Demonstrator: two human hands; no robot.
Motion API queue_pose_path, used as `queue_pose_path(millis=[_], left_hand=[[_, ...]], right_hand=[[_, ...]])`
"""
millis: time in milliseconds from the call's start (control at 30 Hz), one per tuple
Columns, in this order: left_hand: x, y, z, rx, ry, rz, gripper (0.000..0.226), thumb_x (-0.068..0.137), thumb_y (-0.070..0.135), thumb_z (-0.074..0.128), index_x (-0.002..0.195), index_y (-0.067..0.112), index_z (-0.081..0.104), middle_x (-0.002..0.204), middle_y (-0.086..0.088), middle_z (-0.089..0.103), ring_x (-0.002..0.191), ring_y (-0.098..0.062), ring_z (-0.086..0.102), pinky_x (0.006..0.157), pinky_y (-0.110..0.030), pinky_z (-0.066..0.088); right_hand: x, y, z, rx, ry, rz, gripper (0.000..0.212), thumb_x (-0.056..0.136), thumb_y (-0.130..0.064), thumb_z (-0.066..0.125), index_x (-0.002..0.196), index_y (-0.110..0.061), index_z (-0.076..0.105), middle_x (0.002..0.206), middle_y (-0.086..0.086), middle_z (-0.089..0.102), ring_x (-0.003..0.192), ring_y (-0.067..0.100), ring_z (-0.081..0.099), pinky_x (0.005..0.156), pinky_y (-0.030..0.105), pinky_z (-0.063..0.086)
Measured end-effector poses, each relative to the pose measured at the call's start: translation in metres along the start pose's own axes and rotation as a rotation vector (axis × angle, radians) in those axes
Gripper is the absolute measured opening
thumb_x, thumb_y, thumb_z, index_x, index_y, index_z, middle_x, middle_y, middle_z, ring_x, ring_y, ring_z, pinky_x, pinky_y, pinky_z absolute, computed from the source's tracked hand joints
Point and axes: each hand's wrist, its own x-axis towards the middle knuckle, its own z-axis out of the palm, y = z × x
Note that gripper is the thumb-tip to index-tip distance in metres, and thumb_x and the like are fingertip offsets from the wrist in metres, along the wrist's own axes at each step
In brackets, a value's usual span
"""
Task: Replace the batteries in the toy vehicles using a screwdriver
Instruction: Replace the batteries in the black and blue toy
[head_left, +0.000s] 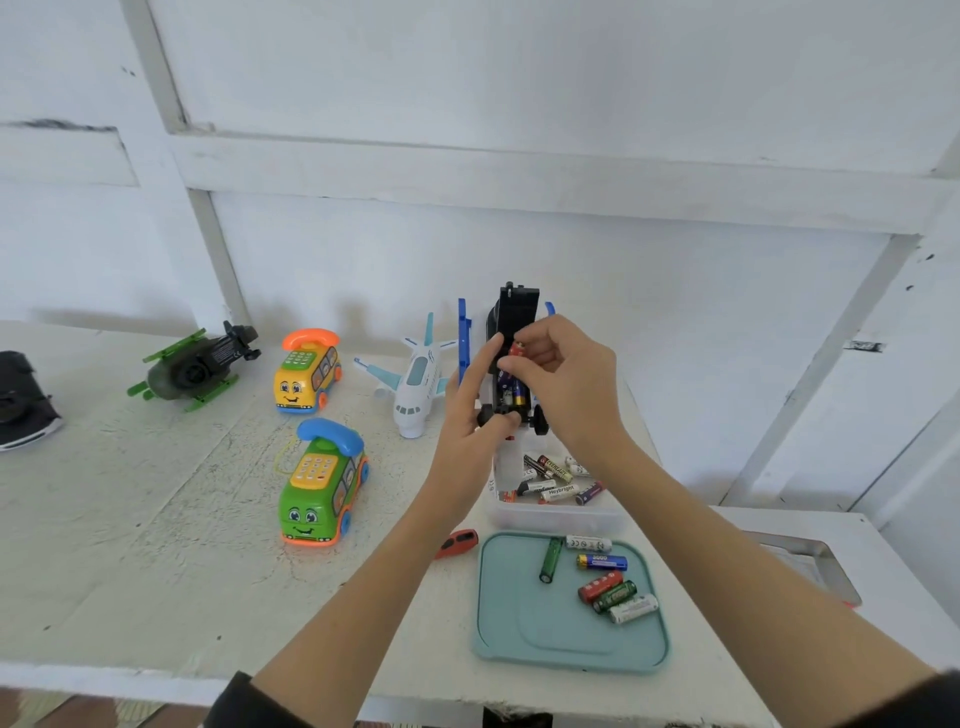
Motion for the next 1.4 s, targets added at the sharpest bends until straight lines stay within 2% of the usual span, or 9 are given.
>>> queue_pose_path(millis=[100,267,433,500,633,867,1033,1200,1400], left_hand=[[0.001,0.0,-0.001,-0.02,-0.006,0.01,0.068,0.083,0.001,0.049,0.137,0.042,0.038,0.132,0.018,0.042,0.105,0.017,0.052,0.086,-0.014,0.047],[0.0,-0.002,0.0,-0.023,-0.004,0.007,0.069,0.076,0.007,0.047,0.133,0.044,0.042,0.133,0.01,0.044,0.107,0.003,0.057,0.089,-0.023,0.051],[-0.002,-0.003,0.0,-0.021,-0.013,0.009,0.07,0.075,0.007,0.047,0.135,0.042,0.042,0.136,0.005,0.043,0.098,0.012,0.055,0.084,-0.018,0.049],[-0.002,-0.004,0.0,-0.02,-0.018,0.002,0.07,0.075,0.008,0.046,0.135,0.042,0.042,0.138,0.003,0.043,0.096,0.011,0.055,0.083,-0.017,0.048],[-0.003,-0.005,0.0,-0.011,-0.015,-0.006,0.07,0.074,0.011,0.046,0.136,0.045,0.041,0.138,0.007,0.042,0.111,0.005,0.052,0.088,-0.02,0.047],[-0.001,-0.003,-0.005,-0.02,-0.023,-0.012,0.071,0.075,0.01,0.047,0.139,0.041,0.039,0.139,0.007,0.043,0.104,0.011,0.054,0.091,-0.02,0.049],[0.004,0.002,-0.013,0.051,0.024,-0.01,0.071,0.075,0.013,0.048,0.135,0.051,0.04,0.134,0.009,0.044,0.11,-0.01,0.053,0.097,-0.024,0.046],[0.004,0.008,-0.02,0.067,0.025,-0.003,0.07,0.075,0.013,0.048,0.134,0.051,0.04,0.13,0.012,0.042,0.114,-0.008,0.053,0.094,-0.022,0.048],[-0.001,0.011,-0.03,0.081,0.055,-0.014,0.07,0.075,0.014,0.048,0.132,0.053,0.04,0.133,0.01,0.042,0.108,-0.01,0.054,0.095,-0.025,0.047]], right_hand=[[-0.002,0.002,0.004,-0.038,-0.002,-0.019,0.018,0.076,-0.005,0.073,0.089,-0.009,0.061,0.073,0.001,0.063,0.066,0.005,0.056,0.061,0.009,0.045],[-0.001,0.009,0.006,-0.25,-0.03,-0.225,0.011,0.074,-0.003,0.07,0.079,-0.002,0.06,0.075,0.005,0.054,0.069,0.02,0.05,0.062,0.028,0.045],[0.002,0.018,0.005,-0.292,-0.05,-0.278,0.012,0.072,-0.008,0.069,0.075,0.001,0.061,0.075,0.001,0.045,0.069,0.019,0.045,0.061,0.019,0.037],[0.003,0.02,0.004,-0.302,-0.081,-0.275,0.013,0.073,-0.01,0.069,0.072,0.001,0.062,0.075,0.006,0.048,0.069,0.022,0.047,0.061,0.024,0.04],[0.002,0.023,0.002,-0.304,-0.129,-0.294,0.013,0.074,-0.01,0.068,0.068,0.001,0.066,0.077,0.008,0.053,0.074,0.027,0.054,0.064,0.029,0.043],[0.0,0.025,-0.006,-0.309,-0.209,-0.294,0.011,0.08,-0.007,0.066,0.087,-0.003,0.073,0.081,0.004,0.056,0.072,0.013,0.05,0.066,0.02,0.043],[0.008,0.009,-0.015,-0.141,-0.017,-0.166,0.01,0.083,-0.004,0.065,0.089,-0.012,0.066,0.075,-0.005,0.056,0.067,0.001,0.051,0.063,0.009,0.04],[0.033,-0.014,-0.01,-0.109,0.033,-0.15,0.017,0.09,-0.009,0.057,0.104,-0.011,0.066,0.086,-0.01,0.053,0.075,-0.002,0.053,0.068,0.007,0.042],[0.047,-0.025,0.008,-0.128,-0.026,-0.231,0.013,0.089,-0.006,0.057,0.091,-0.008,0.07,0.084,-0.007,0.055,0.075,-0.001,0.053,0.068,0.009,0.042]])
